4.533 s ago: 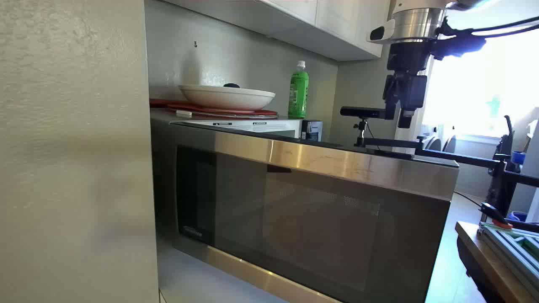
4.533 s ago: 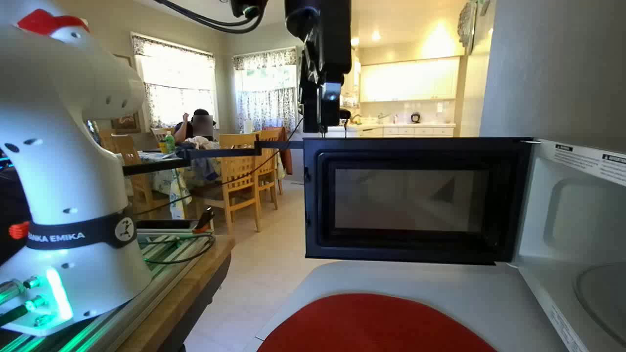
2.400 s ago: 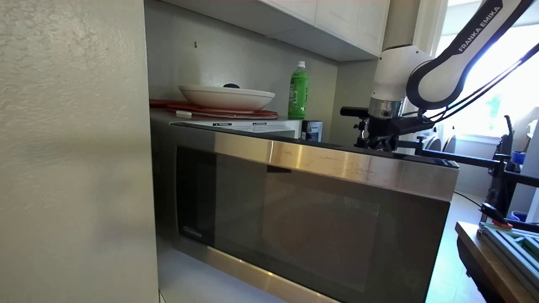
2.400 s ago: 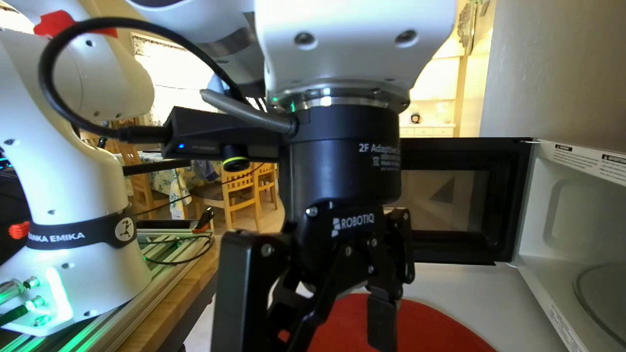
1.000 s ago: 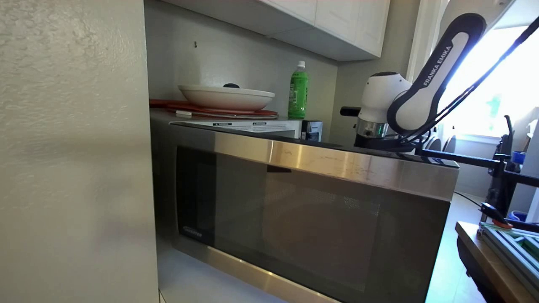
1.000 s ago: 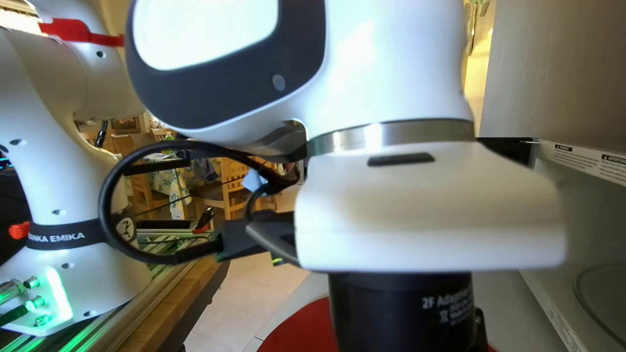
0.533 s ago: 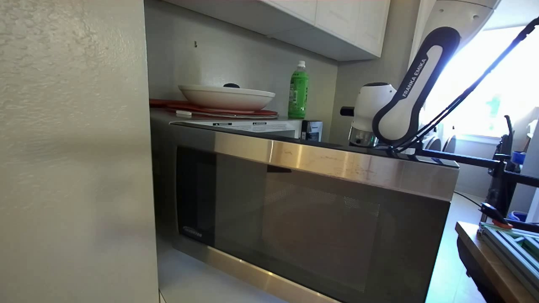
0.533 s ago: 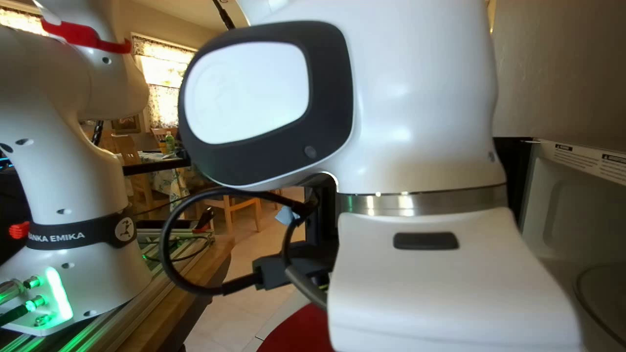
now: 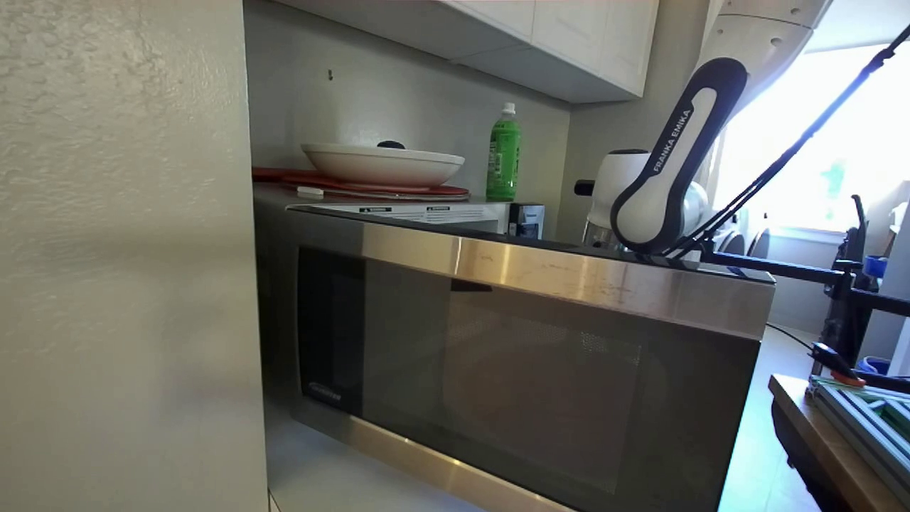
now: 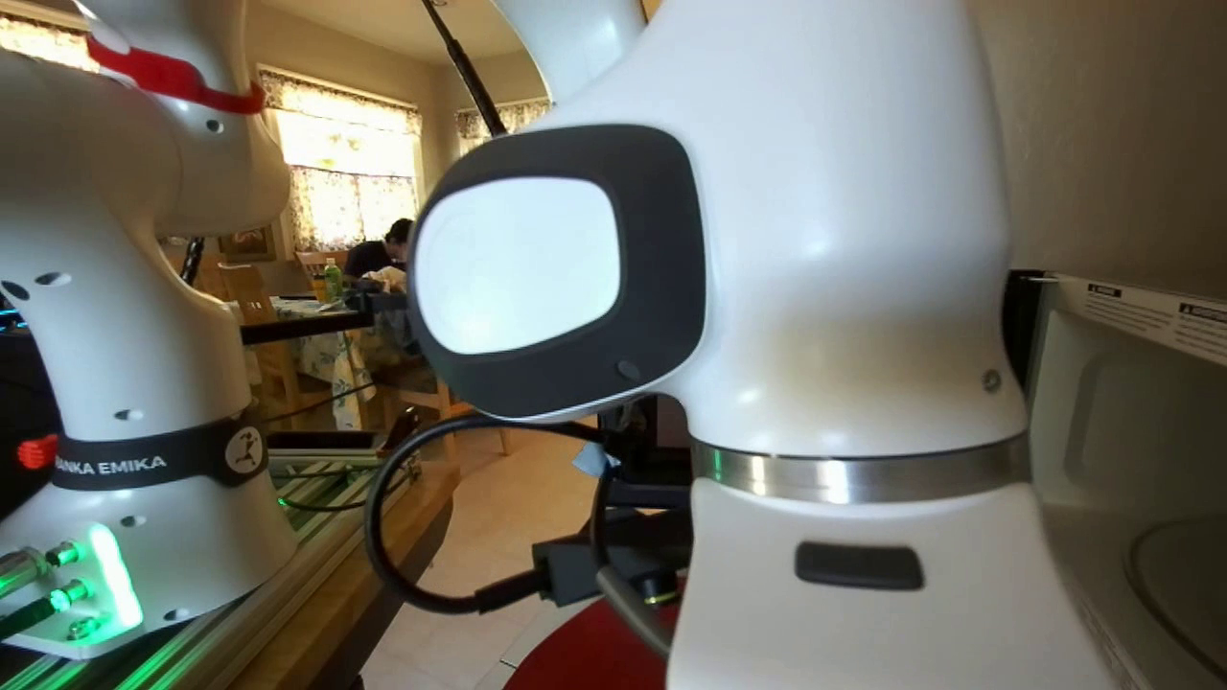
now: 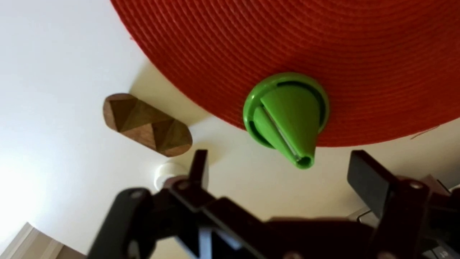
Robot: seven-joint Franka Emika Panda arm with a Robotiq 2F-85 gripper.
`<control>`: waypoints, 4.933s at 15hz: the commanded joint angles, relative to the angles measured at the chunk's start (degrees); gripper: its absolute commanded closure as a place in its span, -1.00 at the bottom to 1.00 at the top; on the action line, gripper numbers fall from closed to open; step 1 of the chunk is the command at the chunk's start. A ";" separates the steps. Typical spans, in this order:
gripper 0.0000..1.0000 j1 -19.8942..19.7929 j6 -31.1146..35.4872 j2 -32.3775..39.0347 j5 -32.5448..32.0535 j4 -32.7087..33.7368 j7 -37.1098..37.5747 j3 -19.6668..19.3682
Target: Place the green cone shaped object on the far left side of the red mat in front of the microwave
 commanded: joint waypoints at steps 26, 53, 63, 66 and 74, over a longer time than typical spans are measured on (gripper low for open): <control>0.86 11.78 -4.37 -2.84 4.56 1.74 -3.71 -7.50; 0.86 11.34 -2.94 -11.88 -0.28 -7.79 -25.54 16.20; 0.86 10.52 6.07 -9.70 1.49 -13.49 -32.06 17.16; 0.86 9.82 8.28 -8.64 2.30 -14.17 -32.74 17.78; -0.64 5.12 8.39 -10.01 4.81 -14.57 -33.84 23.07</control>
